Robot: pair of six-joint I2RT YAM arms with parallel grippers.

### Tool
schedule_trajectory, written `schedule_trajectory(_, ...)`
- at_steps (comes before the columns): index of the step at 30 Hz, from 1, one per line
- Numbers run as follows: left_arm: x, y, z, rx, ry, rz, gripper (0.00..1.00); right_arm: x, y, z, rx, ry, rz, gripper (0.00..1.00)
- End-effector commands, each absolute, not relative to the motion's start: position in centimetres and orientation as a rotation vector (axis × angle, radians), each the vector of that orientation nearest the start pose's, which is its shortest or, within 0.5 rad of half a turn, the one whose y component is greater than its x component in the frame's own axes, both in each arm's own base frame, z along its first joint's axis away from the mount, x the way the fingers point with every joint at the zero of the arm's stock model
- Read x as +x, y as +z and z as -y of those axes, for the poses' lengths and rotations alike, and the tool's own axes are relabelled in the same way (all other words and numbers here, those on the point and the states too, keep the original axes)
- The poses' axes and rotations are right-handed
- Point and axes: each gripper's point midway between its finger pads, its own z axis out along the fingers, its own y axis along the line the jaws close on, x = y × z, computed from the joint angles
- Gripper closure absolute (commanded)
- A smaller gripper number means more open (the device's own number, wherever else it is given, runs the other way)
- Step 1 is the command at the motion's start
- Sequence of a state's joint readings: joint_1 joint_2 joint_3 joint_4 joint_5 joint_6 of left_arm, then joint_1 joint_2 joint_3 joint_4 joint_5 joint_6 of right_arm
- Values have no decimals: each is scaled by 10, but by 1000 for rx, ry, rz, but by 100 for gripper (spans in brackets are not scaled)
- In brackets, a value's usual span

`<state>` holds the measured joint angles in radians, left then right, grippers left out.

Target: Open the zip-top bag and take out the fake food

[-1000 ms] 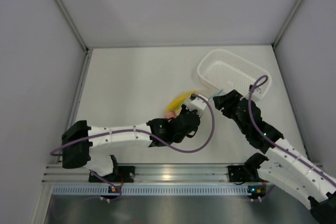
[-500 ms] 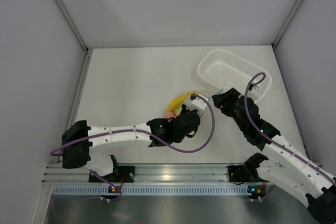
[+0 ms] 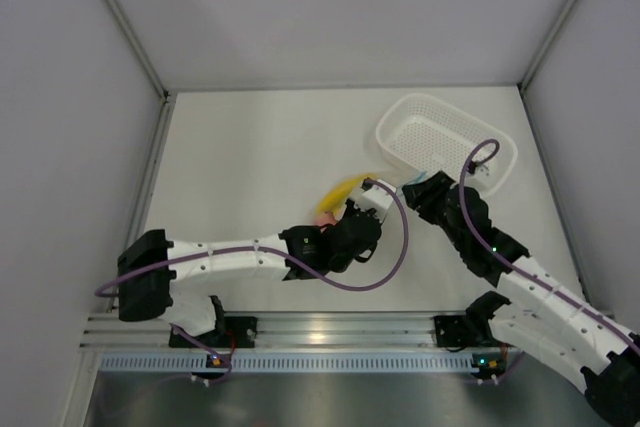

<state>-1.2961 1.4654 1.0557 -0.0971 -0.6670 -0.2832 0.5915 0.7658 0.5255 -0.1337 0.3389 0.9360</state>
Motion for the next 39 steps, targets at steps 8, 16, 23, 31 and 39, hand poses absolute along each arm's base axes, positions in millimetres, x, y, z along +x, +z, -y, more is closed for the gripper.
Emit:
schedule_trajectory(8,204,239,388,502,-509,-1813,100,284,187,-155,584,739,-1853,52)
schedule_trajectory(16,197,230,391,551,-540,-1822,100,291,196,-175,568,846,-1841,84)
schedule_trajectory(23,211,238,387,520,-454,-1794,15,285,198,-173,538,840,-1846,100)
schedule_trajectory(31,222,271,401,542,-477,-1759,4,277,211,-167,472,818,-1831,100)
schedule_trajectory(39,235,256,410,609,-466,-1830,24,271,216,-167,410,806,-1841,100)
